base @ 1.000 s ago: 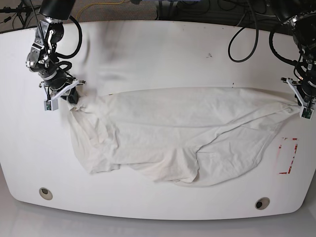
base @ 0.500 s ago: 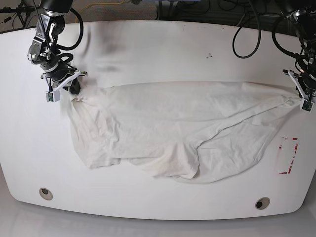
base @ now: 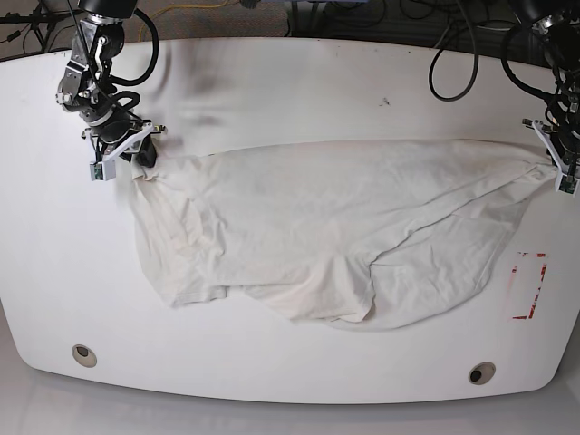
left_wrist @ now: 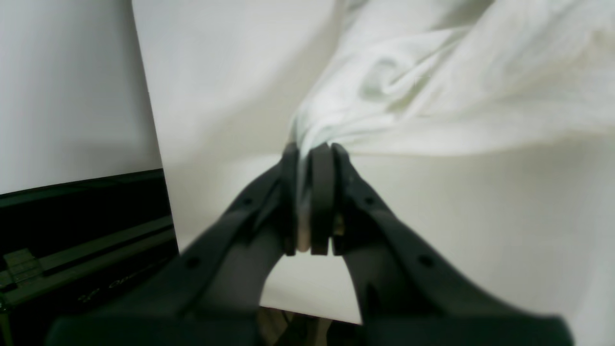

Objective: Fold the T-shirt properly
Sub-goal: 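Open the right gripper and release its edge of the shirt, then regrasp the shirt edge with the right gripper nearer the left gripper, then lift the shirt with both grippers and swing it toward the robot, then raise the held shirt high with both grippers and shake it out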

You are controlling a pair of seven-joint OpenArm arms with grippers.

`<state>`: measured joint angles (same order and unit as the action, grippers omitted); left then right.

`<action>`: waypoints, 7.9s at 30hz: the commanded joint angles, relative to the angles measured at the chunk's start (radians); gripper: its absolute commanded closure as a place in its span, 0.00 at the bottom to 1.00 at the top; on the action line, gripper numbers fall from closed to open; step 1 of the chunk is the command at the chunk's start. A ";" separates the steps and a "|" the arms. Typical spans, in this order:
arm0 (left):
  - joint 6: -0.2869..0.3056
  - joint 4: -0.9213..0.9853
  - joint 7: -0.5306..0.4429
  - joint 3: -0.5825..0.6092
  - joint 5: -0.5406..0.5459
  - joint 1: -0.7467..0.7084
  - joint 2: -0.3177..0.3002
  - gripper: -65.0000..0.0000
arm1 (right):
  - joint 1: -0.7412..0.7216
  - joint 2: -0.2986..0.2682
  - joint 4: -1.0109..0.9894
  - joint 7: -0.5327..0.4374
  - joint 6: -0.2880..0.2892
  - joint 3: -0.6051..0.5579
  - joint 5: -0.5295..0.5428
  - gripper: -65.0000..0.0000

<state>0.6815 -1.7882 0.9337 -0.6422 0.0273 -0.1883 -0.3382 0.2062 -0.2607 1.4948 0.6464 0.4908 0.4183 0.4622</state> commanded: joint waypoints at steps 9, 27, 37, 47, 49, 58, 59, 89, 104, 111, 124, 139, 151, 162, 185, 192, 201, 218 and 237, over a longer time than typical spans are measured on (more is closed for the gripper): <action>-0.007 -0.019 -0.014 -0.001 0.003 0.006 -0.015 0.99 | 0.019 0.041 0.160 -0.001 -0.002 0.011 0.002 0.17; -0.007 -0.015 -0.014 0.012 0.003 0.010 -0.012 0.99 | -0.087 0.073 0.307 0.062 -0.001 0.004 -0.003 0.18; -0.007 -0.015 -0.014 0.040 0.003 0.008 -0.011 0.99 | -0.294 0.065 0.045 0.059 -0.001 -0.008 -0.006 0.18; -0.007 -0.015 -0.014 0.042 0.003 0.013 -0.011 0.99 | -0.491 0.005 -0.257 -0.055 -0.001 -0.180 -0.095 0.18; -0.007 -0.015 -0.014 0.042 0.003 0.013 -0.011 0.99 | -0.526 0.005 -0.305 -0.076 -0.001 -0.195 -0.124 0.18; -0.007 -0.015 -0.014 0.042 0.003 0.013 -0.011 0.99 | -0.617 0.010 -0.486 -0.168 -0.001 -0.240 -0.207 0.18; -0.007 -0.015 -0.014 0.042 0.003 0.013 -0.011 0.99 | -0.618 0.010 -0.497 -0.173 -0.001 -0.240 -0.207 0.18; -0.007 -0.014 -0.014 0.042 0.003 0.014 -0.009 0.99 | -0.643 0.084 -0.518 -0.181 -0.004 -0.289 -0.216 0.51; -0.007 -0.014 -0.014 0.042 0.003 0.036 0.008 0.99 | -0.621 0.077 -0.507 -0.158 -0.001 -0.287 -0.211 1.00; -0.007 -0.014 -0.014 0.042 0.003 0.049 0.009 0.99 | -0.554 0.077 -0.399 -0.124 -0.001 -0.286 -0.207 1.00; -0.007 -0.014 -0.014 0.043 0.003 0.051 0.009 0.99 | -0.500 0.082 -0.360 -0.124 -0.007 -0.282 -0.214 0.90; -0.007 -0.017 -0.014 0.043 0.003 0.052 0.009 0.99 | -0.494 0.077 -0.371 -0.125 -0.007 -0.282 -0.216 1.00; -0.007 -0.015 -0.014 0.037 0.003 0.077 0.011 0.99 | -0.400 0.080 -0.168 -0.061 -0.008 -0.282 -0.216 1.00; -0.012 -0.019 -0.014 0.037 0.003 0.115 0.014 1.00 | -0.348 0.076 0.053 0.065 -0.010 -0.267 -0.216 1.00; -0.168 -0.071 0.097 0.147 -0.003 0.605 0.123 1.00 | -0.670 -0.062 0.069 0.195 -0.001 -0.204 -0.216 1.00; -0.219 -0.063 0.114 0.201 -0.003 0.792 0.124 0.99 | -0.864 -0.127 -0.013 0.197 -0.001 -0.236 -0.214 1.00; -0.316 -0.051 0.112 0.223 -0.003 1.048 0.124 0.99 | -1.135 -0.208 -0.110 0.198 -0.001 -0.373 -0.205 1.00; -0.351 0.159 0.089 0.267 -0.002 1.498 0.106 0.99 | -1.582 -0.226 -0.240 0.272 0.059 -0.499 -0.216 1.00; -0.348 0.261 0.023 0.302 0.003 1.575 0.054 0.99 | -1.685 -0.248 -0.259 0.286 0.065 -0.548 -0.214 1.00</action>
<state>0.3370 -1.5188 0.9977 -0.3431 0.0238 1.3514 -0.2699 -1.4319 -0.5049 1.2266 0.9482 0.5594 -0.1352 0.2501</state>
